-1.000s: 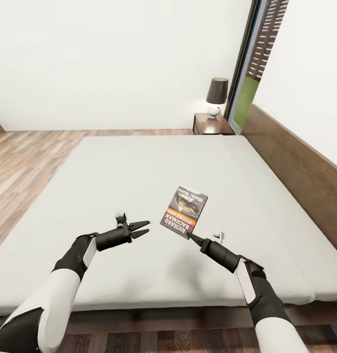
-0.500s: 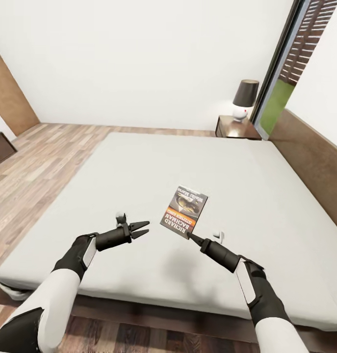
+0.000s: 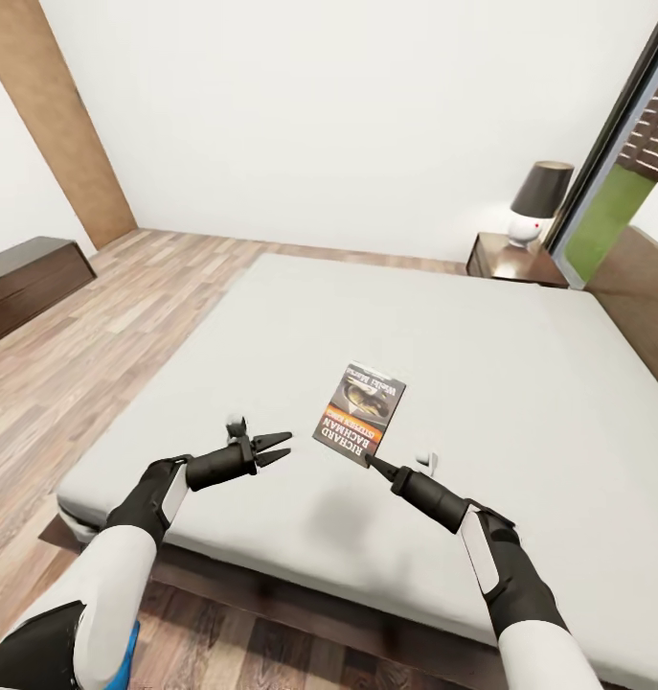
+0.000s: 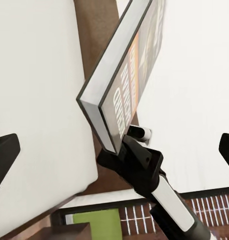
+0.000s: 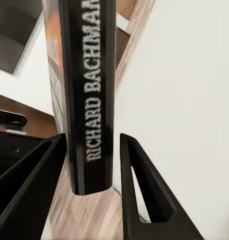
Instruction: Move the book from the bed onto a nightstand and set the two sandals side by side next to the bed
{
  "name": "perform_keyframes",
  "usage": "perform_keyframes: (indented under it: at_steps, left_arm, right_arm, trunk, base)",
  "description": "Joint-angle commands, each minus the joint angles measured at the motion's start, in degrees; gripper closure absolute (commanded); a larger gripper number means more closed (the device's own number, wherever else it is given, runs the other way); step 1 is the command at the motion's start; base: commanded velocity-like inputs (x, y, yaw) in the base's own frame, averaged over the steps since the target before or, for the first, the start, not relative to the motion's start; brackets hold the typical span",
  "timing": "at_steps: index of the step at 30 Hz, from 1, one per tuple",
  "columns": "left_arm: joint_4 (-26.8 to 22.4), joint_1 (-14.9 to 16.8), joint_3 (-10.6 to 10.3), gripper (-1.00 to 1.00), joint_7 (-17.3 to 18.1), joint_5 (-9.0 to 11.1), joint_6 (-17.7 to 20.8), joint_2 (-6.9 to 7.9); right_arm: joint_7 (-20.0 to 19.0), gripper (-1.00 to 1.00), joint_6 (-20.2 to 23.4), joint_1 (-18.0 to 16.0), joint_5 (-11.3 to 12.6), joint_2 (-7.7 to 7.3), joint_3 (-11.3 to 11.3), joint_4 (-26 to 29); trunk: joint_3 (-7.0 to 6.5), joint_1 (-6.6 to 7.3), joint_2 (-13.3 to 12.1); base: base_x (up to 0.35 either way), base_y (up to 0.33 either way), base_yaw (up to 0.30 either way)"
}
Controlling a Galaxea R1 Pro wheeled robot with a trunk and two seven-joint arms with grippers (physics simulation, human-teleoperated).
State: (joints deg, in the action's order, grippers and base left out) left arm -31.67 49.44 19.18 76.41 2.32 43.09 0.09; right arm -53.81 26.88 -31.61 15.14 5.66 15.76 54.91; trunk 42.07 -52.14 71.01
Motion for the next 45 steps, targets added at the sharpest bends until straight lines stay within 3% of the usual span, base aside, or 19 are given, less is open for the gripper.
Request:
perform_keyframes:
  at_steps: [1,19,24,26,29,32,35,38,45]
  left_arm:
    - [0.03,0.04,0.07,-1.00,0.13,0.06,0.59,-0.01]
    - [0.03,0.04,0.16,-1.00,-0.22,0.00,0.54,0.60]
    - [1.61,0.04,0.17,-1.00,-7.13,0.11,-1.85,2.56]
    - [1.92,0.04,0.26,-1.00,-8.65,0.18,-2.80,3.80]
    - [2.03,0.04,0.31,-1.00,-9.33,0.27,-3.28,6.81]
    - [2.14,0.04,0.33,-1.00,-9.11,0.64,-3.34,10.75]
    - [2.53,0.04,0.40,-1.00,-6.36,1.40,-3.36,13.61]
    - [4.92,0.04,0.54,-1.00,-0.97,1.90,-3.53,16.73]
    - [7.42,0.04,0.80,-1.00,1.71,1.96,-4.30,20.20]
  right_arm:
    - [-0.16,1.00,0.51,-0.03,0.41,0.05,0.19,0.03]
    - [-0.13,1.00,0.54,-0.06,0.41,0.05,0.15,0.03]
    - [-0.08,1.00,0.49,-0.07,0.40,0.05,0.14,0.03]
    - [-0.07,1.00,0.49,-0.06,0.41,0.05,0.14,0.03]
    - [-0.07,1.00,0.49,-0.06,0.39,0.05,0.14,0.03]
    - [-0.07,1.00,0.46,-0.09,0.37,0.05,0.14,0.03]
    - [-0.07,1.00,0.45,-0.06,0.34,0.05,0.14,0.01]
    - [-0.07,1.00,0.46,-0.10,0.33,0.05,0.14,-0.01]
    - [-0.07,1.00,0.45,-0.10,0.32,0.05,0.14,0.01]
  trunk:
    - [0.04,0.00,0.03]
    - [0.04,0.00,0.03]
    - [0.04,0.00,0.03]
    - [0.04,0.00,0.03]
    - [0.04,0.00,0.03]
    - [0.04,0.00,0.03]
    - [0.04,0.00,0.03]
    - [0.04,0.00,0.03]
    - [0.04,0.00,0.03]
  base:
    - [0.000,0.000,0.293]
    - [0.000,0.000,0.293]
    - [0.000,0.000,0.293]
    - [0.000,0.000,0.293]
    - [0.000,0.000,0.293]
    - [0.000,0.000,0.293]
    - [0.000,0.000,0.293]
    - [0.000,0.000,0.293]
    - [0.000,0.000,0.293]
